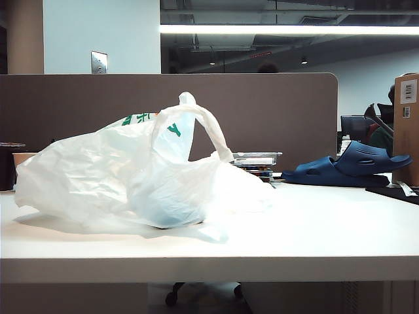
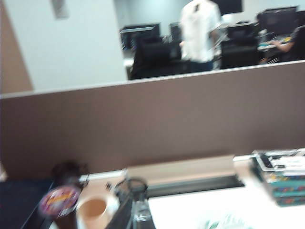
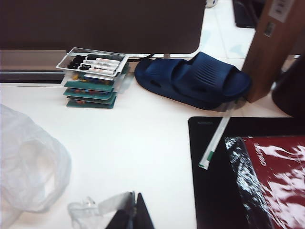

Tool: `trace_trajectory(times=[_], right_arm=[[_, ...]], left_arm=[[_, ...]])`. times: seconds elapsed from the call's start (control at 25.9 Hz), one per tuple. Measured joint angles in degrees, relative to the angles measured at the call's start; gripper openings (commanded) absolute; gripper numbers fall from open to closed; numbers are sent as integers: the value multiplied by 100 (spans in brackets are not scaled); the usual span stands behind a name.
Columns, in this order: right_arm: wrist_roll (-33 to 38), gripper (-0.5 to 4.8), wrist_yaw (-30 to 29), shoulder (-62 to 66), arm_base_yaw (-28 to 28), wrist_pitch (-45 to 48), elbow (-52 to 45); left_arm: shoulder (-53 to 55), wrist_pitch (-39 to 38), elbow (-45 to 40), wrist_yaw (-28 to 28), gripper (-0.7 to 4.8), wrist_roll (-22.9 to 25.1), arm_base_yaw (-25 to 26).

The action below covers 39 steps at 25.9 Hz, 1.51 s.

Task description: Put the power bank into the bag.

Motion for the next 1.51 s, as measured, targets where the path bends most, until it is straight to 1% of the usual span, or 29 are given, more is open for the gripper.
trace_trajectory(times=[0.08,0.15,0.27,0.46,0.5,0.58,0.73,0.85,1.24,1.39,1.51], right_arm=[[9,-9,96,-549,0,127,-544],[55,-9,114,-824,-2,234,-822],[107,-9,157,-1335,2,400,-1364],[142,-9,201,-2017,0,710,-2074],[149,-9,256,-2299,0,817,-2389],[151,-9,271,-2568,0,964,-2723],[160,-9,284,-3080,2,1231,-3316],[293,-9,286,-3679,2,1425,-3945],[625,-9,286,-5012,2,1781,-5141],[627,-9,289,-5455,2,1943,-5528],[601,-9,286,-5501,4,2022,-5755]], left_arm=[[-227,-267,-192,-4,-6,-61,210],[-450,-363,-407,-2,-6,-107,229],[-800,-236,-739,92,-6,-168,205],[-1281,-162,-1344,404,-6,-179,205],[-1484,-177,-1676,428,-6,-188,203],[-1690,-232,-1961,428,-6,-188,203],[-2291,70,-2577,455,-6,-221,203],[-3042,313,-3161,514,-6,-415,203],[-4487,308,-4046,658,-6,-461,203],[-4981,308,-4288,660,-6,-629,203],[-4942,382,-4382,662,-6,-682,203]])
